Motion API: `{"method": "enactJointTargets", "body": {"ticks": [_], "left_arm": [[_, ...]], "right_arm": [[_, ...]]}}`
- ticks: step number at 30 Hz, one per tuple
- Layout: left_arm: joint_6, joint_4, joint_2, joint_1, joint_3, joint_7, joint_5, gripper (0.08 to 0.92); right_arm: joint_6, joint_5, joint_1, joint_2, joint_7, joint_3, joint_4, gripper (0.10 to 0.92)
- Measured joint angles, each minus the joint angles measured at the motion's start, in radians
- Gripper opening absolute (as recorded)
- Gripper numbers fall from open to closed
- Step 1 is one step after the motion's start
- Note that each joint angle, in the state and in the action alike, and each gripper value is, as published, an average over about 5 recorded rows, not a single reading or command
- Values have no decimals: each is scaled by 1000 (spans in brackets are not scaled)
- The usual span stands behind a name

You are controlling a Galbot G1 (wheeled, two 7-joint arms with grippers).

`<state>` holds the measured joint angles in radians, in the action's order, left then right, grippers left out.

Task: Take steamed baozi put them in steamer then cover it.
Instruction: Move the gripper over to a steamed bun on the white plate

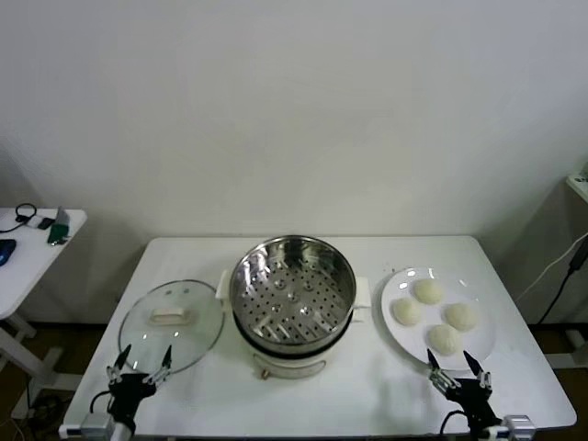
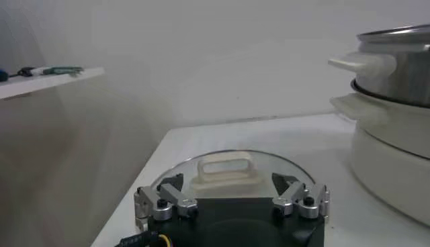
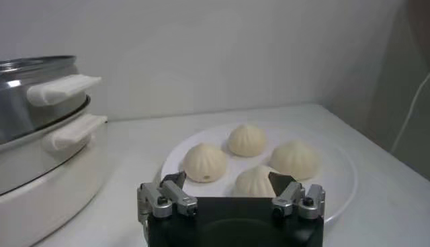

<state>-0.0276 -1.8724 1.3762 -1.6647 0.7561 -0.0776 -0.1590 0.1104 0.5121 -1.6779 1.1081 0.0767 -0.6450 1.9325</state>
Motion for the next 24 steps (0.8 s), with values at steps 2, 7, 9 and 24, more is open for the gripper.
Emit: {"method": "enactJointTargets", "body": {"ticks": [2,7,9,24], "left_arm": [[0,-1,0,0,0,0,1,823],[1,-5,0,5,-4,-1,3,823],[2,-6,0,7,-6,-1,3,823],[9,4,3,24,-18,-8,12,823]], "right_arm": [[15,-2,16,-10,2,-2,0,823],[94,-22,130,-86,-5,3,-22,823],[128,-32,187,-133,-26,14,-42,823],[136,-257,725,-584,-507,390,-304,823]]}}
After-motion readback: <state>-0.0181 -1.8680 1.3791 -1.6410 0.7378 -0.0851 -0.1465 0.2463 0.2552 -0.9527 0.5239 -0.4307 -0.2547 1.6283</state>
